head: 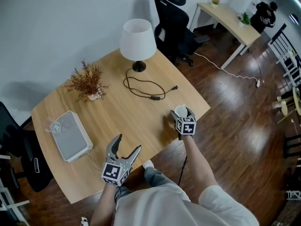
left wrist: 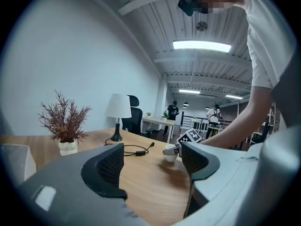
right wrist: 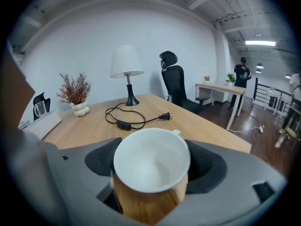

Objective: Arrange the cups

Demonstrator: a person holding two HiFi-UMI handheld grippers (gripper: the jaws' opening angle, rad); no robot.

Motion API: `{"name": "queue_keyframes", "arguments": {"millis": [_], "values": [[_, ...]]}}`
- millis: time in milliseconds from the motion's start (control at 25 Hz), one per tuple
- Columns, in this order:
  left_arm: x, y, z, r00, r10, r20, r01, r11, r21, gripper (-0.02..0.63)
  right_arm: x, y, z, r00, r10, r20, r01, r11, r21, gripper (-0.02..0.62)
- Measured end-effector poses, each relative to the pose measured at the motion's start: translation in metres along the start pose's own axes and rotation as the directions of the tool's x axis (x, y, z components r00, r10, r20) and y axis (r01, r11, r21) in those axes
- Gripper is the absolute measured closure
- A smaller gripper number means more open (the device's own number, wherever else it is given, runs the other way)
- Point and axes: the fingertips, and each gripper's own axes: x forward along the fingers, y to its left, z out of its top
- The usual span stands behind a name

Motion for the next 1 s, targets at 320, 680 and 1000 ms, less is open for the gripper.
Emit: {"name": "queue_keyframes", "arguments": {"millis": [320,680,1000], "values": [[-0.028,0.008,0.013,0.999,0.006,0.042,-0.006,1.0,-0.009,0.238,-0.069,0.061,0.044,0.986,0.105,0.128,-0.099,0.994,-0.051,0.181],[-0.099,0.036,0.027,0.994,0.075,0.081,-0.076,0.997,0.01,0.238,-0.174,0.17,0.091,0.925,0.26,0.278,-0.227,0.963,-0.146,0.181],[-0.177,0.077,0.041,0.97,0.196,0.142,-0.195,0.981,-0.024,0.238,-0.241,0.273,0.087,0.889,0.371,0.269,-0.322,0.923,-0.21,0.181]]}}
